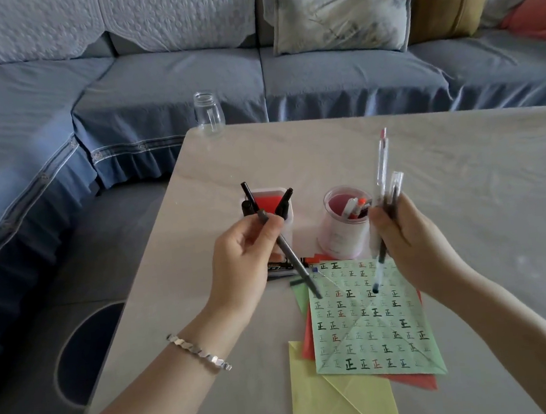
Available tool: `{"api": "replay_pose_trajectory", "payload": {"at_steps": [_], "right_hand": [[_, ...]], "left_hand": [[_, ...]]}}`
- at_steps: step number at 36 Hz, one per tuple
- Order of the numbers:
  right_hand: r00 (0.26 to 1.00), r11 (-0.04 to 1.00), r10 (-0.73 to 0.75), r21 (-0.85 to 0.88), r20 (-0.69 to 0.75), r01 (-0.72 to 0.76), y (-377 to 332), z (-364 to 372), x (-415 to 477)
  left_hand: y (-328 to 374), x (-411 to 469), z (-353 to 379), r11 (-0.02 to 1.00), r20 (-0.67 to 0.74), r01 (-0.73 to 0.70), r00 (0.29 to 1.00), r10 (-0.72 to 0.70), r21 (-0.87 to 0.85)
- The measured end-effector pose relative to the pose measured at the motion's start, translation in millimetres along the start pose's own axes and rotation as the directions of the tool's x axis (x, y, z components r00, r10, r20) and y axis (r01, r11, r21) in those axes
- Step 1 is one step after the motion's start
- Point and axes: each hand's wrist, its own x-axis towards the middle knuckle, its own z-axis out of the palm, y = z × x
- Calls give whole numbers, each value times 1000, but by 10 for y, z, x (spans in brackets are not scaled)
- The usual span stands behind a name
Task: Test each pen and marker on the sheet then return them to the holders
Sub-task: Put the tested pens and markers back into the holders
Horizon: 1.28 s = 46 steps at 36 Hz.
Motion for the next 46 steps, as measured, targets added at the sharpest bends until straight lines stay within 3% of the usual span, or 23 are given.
{"api": "replay_pose_trajectory", "payload": {"at_steps": [4,8,10,12,14,19,22,29,34,37,39,41,43,46], "right_hand": [[986,993,-85,68,-141,95,-124,-92,114],[914,962,-236,56,-331,268,-258,-146,223],[913,975,-221,-51,-343,217,-244,-123,304],[960,982,-104,-179,-262,58,-173,-88,410],[987,978,48,-195,-151,-78,-70,-36,513],[974,942,203,-250,-103,-223,84,89,662],[978,940,142,-289,-153,-182,107,139,676],[955,986,45,-138,-292,-89,113,146,588],[987,954,6,-294,-160,-53,176,214,518],[992,931,-41,-365,-119,-6,183,219,481],[983,927,-67,-374,-169,-1,152,219,417],[947,922,-205,-374,-246,103,83,226,319],[892,877,-383,-398,-241,269,26,264,227],[865,812,-501,-367,-36,455,-8,427,112]], "left_hand": [[89,14,20,978,-56,-206,977,204,-37],[95,80,3,911,-84,-411,907,413,39],[96,121,10,868,-90,-483,865,493,115],[91,158,11,824,-47,-531,834,549,197],[54,219,-14,765,17,-545,818,576,343],[-83,423,-115,617,171,-474,858,484,629],[-176,540,-145,540,212,-453,867,450,709],[-300,742,-152,358,364,-556,799,479,750],[-331,736,-128,245,400,-571,765,504,783],[-351,637,-173,246,384,-578,747,542,778],[-395,494,-249,270,378,-625,702,603,732],[-467,319,-338,273,399,-684,652,645,676],[-611,175,-434,236,469,-706,646,603,668],[-863,53,-574,235,525,-615,776,349,752]]}}
